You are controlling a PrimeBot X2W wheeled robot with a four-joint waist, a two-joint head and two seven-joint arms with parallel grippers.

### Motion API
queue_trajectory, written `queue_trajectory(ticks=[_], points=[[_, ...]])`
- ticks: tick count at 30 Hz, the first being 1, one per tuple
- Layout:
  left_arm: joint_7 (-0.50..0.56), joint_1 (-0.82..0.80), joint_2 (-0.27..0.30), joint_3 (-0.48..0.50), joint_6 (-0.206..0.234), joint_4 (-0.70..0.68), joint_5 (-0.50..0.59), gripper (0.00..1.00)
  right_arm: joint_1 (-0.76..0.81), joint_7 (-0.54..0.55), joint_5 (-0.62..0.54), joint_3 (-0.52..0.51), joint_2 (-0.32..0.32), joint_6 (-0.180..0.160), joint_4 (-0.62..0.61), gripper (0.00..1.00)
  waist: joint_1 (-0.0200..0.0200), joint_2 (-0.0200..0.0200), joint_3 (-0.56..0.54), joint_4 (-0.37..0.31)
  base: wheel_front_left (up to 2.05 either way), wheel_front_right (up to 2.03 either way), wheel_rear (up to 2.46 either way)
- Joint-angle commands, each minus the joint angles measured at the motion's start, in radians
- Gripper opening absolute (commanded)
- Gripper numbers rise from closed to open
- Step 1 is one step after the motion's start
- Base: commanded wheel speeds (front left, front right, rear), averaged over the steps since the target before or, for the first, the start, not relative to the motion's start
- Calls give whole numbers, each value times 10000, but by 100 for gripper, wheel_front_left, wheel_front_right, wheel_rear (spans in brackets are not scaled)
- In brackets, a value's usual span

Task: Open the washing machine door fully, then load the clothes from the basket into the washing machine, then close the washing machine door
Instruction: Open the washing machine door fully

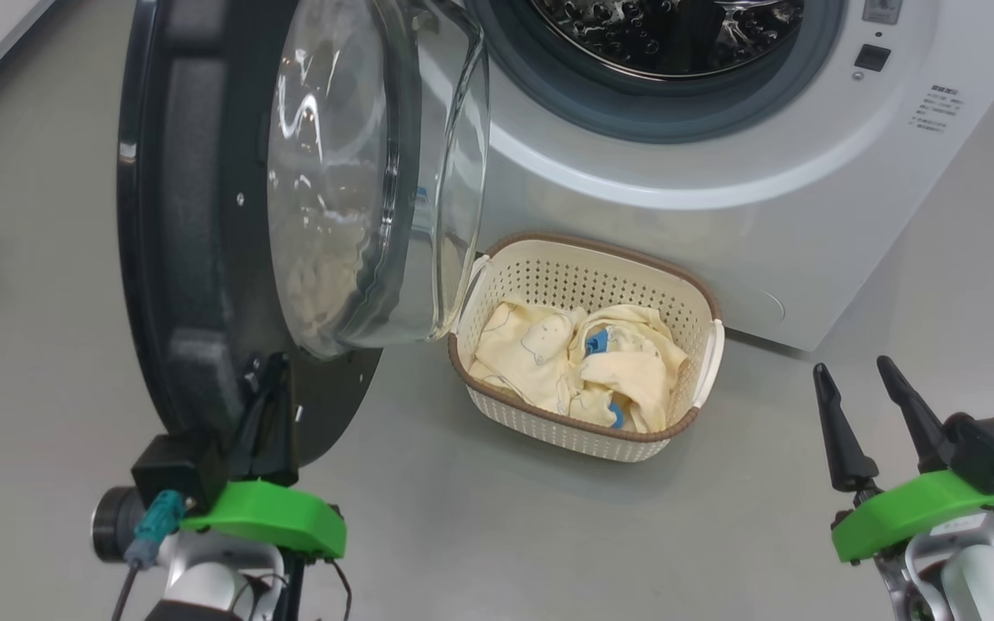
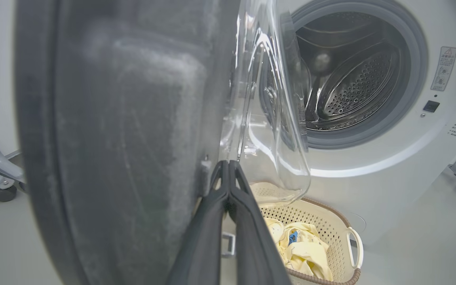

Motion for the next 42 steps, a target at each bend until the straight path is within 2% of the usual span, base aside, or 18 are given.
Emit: queue_trajectory(ticks=[1, 11, 35, 42], points=[[-120, -213, 368, 654, 521, -331, -90, 0, -82, -97, 81, 142, -233, 37, -258, 100, 0, 0, -4, 19, 0, 0, 0], [-232, -165, 707, 1348, 587, 9, -532, 0, -136, -97, 95, 194, -301, 37, -247, 100, 0, 0, 67, 81, 0, 0, 0], [-707, -1321, 1426, 3646, 417, 2041, -1527, 0, -537, 24, 193, 295, -917, 37, -404, 100, 0, 0, 936, -448, 0, 0, 0], [-750, -1725, 1642, 4432, 181, 2700, -1647, 0, -575, 251, 150, 230, -1123, 37, -731, 100, 0, 0, 1269, -474, 0, 0, 0]])
